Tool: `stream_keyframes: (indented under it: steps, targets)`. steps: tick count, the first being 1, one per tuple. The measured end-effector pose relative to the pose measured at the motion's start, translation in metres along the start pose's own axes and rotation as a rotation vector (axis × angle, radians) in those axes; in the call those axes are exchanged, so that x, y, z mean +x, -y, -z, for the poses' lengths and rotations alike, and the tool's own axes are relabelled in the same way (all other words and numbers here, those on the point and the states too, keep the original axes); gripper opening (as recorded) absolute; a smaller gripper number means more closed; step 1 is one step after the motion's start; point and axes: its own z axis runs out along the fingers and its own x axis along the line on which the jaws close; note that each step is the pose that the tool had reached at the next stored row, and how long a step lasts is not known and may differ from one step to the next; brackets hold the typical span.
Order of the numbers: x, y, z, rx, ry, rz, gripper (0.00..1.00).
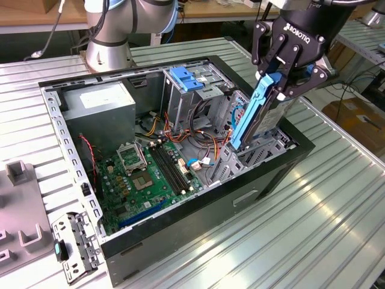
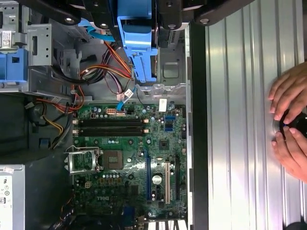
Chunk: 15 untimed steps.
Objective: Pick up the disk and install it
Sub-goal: 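Insert the disk into the insertion slot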
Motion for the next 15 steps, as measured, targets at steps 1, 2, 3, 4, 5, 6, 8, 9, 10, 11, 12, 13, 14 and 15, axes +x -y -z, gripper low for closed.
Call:
stream_keyframes:
  steps: [1, 2, 3, 4, 5, 6, 8, 9, 10, 11, 12, 13, 14, 15]
  targets:
    - [-0.0003, 0.0, -0.0002, 0.0001, -0.0031, 0.0, 0.37]
    - [-0.0013, -0.0001, -0.0003, 0.0001, -0.0038, 0.0, 0.37]
    - [-0.0025, -0.0001, -0.0005, 0.0001, -0.0039, 0.0, 0.37]
    - [-0.0033, -0.0001, -0.0006, 0.0001, -0.004, 0.0, 0.37]
    - [-0.0042, -0.0001, -0.0009, 0.0001, -0.0041, 0.0, 0.37]
    - [-0.0049, -0.0002, -0.0013, 0.0, -0.0041, 0.0, 0.37]
    - [-0.0049, -0.0003, -0.0023, -0.0004, -0.0041, 0.002, 0.37]
    - [-0.005, -0.0003, -0.003, -0.0007, -0.0041, 0.004, 0.37]
    - [-0.005, -0.0003, -0.0036, -0.001, -0.0041, 0.005, 0.37]
    - [-0.0052, -0.0003, -0.0043, -0.0011, -0.004, 0.005, 0.37]
    - [-0.0053, -0.0004, -0.005, -0.0012, -0.0038, 0.005, 0.37]
    - [-0.0055, -0.0004, -0.0055, -0.0013, -0.0039, 0.005, 0.37]
    - [-0.0059, -0.0004, -0.0063, -0.0016, -0.0041, 0.005, 0.37]
    - [-0.0063, -0.0004, -0.0066, -0.0017, -0.0043, 0.005, 0.37]
